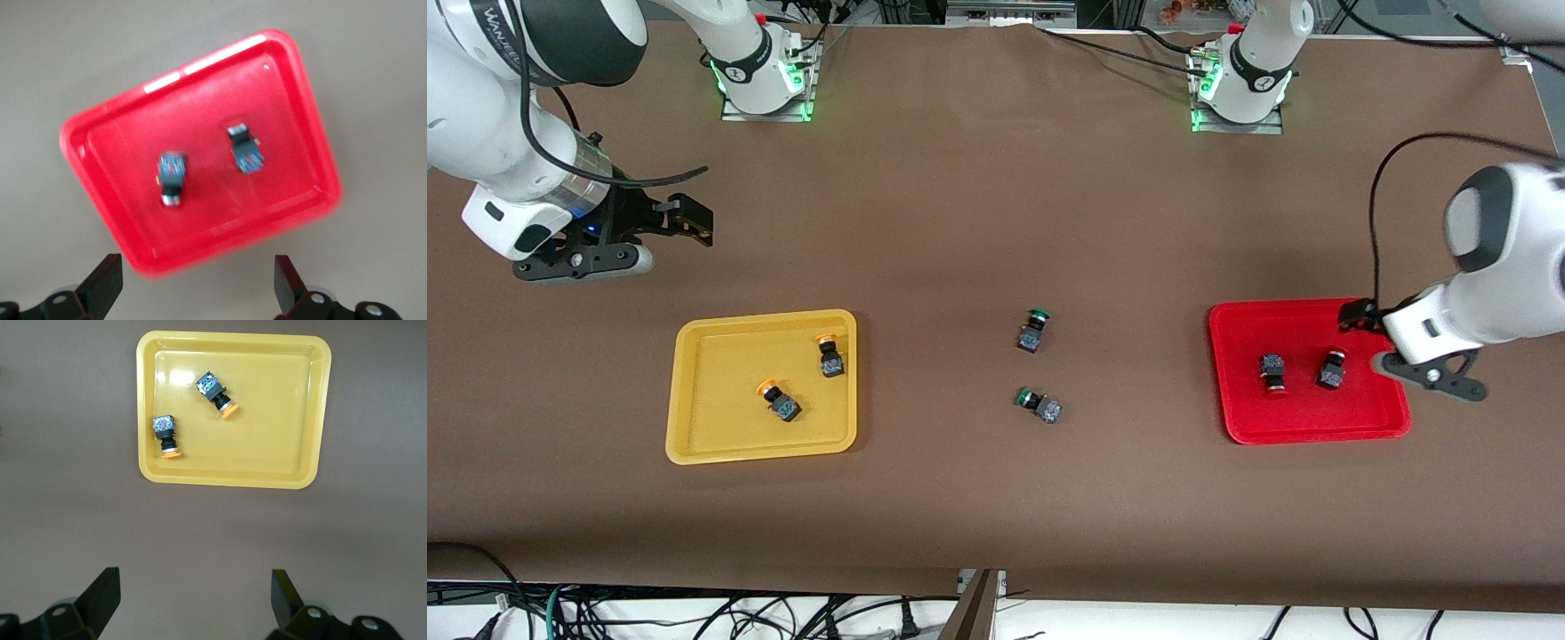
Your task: Place red and yellow buttons in trays
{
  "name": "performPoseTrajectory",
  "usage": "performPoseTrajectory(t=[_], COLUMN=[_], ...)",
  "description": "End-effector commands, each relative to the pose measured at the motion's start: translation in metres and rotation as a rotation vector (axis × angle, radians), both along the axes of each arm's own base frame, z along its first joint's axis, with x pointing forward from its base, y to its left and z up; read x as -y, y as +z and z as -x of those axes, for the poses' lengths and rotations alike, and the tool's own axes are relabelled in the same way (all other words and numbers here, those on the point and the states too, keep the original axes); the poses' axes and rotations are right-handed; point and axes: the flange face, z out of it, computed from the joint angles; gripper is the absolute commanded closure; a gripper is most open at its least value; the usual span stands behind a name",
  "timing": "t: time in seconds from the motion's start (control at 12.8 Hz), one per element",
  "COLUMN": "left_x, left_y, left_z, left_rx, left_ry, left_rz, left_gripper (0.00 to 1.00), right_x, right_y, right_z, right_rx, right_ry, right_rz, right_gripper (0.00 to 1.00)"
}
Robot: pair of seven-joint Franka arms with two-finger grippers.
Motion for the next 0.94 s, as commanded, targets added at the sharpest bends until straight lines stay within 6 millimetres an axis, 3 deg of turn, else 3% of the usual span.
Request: performPoseTrajectory(t=[0.0,0.16,0.23,0.31,0.55,0.63,0.86], left_x=[0.029,0.053,0.067,0.051,0.063,0.057,0.066], left_y=[0.075,0.121,0.147,0.153,0.153,0.153,0.151], left_z=[-0.001,0.014,0.033,0.043,0.079,0.081,0.080], left_rx=[-0.057,-0.062,0.000,0.093,0.249,0.242,0.229], left_ry=[0.107,0.175,0.181,0.214,0.209,0.241,0.323], left_rz=[-0.007,-0.028,-0.049,-0.054,-0.054,-0.022,-0.001], left_gripper=[0.00,0.00,0.00,0.00,0.00,0.00,0.00], right_x=[0.001,0.001,0.001,0.001,0.005,0.012,0.015], right_y=[0.003,0.003,0.003,0.003,0.002,0.003,0.007], right_z=[0.008,0.008,0.008,0.008,0.008,0.007,0.002], right_rx=[0.012,0.011,0.012,0.012,0.000,0.001,0.010], right_ry=[0.008,0.010,0.010,0.010,0.019,0.030,0.034], right_rz=[0.008,0.009,0.008,0.008,0.010,0.009,0.007], right_gripper=[0.00,0.00,0.00,0.00,0.00,0.00,0.00])
